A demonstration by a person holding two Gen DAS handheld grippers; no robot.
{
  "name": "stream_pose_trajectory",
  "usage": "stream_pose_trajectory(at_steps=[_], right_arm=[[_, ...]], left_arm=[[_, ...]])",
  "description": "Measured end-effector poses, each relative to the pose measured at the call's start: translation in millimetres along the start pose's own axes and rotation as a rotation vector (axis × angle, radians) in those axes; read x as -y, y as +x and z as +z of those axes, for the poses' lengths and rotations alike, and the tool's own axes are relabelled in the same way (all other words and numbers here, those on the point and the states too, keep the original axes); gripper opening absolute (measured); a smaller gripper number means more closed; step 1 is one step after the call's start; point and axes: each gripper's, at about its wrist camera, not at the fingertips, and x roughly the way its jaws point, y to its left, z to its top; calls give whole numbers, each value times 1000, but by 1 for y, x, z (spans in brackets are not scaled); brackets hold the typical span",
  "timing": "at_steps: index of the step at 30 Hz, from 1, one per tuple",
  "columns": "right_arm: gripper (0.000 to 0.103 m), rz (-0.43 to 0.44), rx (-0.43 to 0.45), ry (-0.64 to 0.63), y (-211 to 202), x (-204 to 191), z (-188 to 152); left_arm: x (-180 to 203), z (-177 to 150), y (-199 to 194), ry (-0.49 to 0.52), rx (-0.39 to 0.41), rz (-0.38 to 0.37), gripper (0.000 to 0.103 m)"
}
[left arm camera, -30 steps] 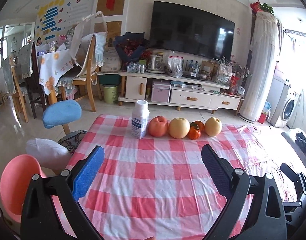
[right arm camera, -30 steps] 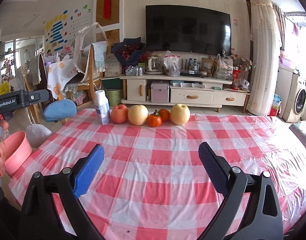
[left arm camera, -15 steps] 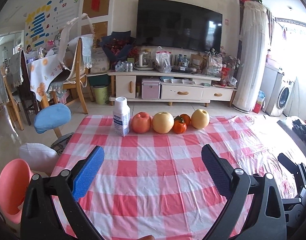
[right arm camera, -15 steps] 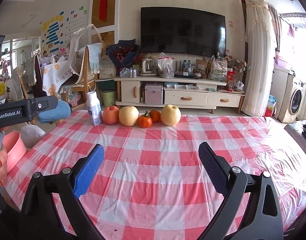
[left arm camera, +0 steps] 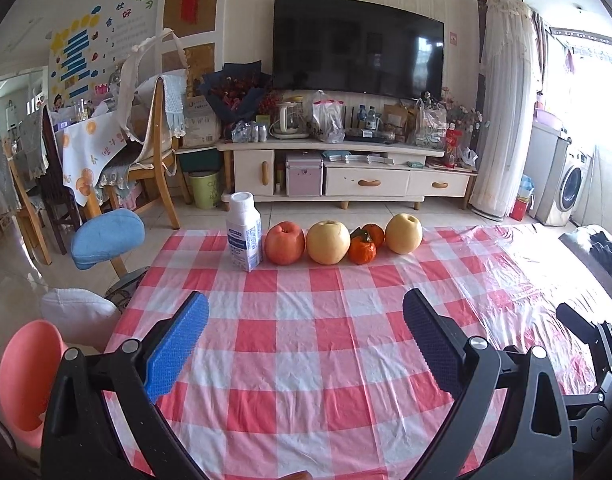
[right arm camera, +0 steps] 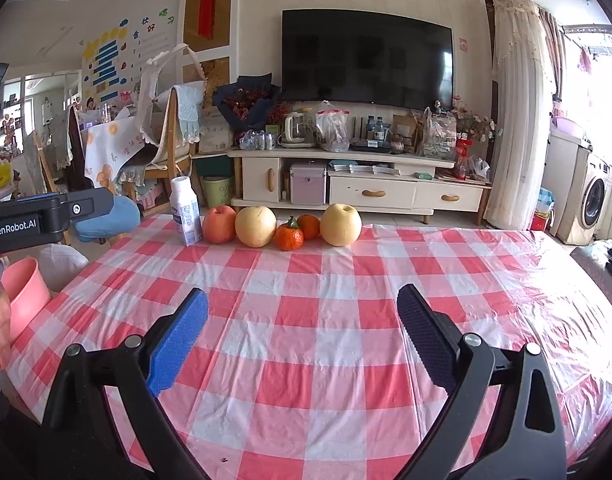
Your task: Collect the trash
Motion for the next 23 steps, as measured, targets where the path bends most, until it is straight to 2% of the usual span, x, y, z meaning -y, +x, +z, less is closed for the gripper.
stream_pose_trajectory(at_steps=[9,15,19,23], right_arm=[[96,14,-20,-8,9,-1,-4],[96,19,-42,2,18,2,-6],[96,13,-83,2,35,5,-11],[96,13,-167,20,68,9,-20]], left_arm=[[3,2,2,23,7,5,97],[6,-4,16,54,-25,13,97],[7,-13,38,44,-74,43,97],[8,-33,77,21,-180,72,97]])
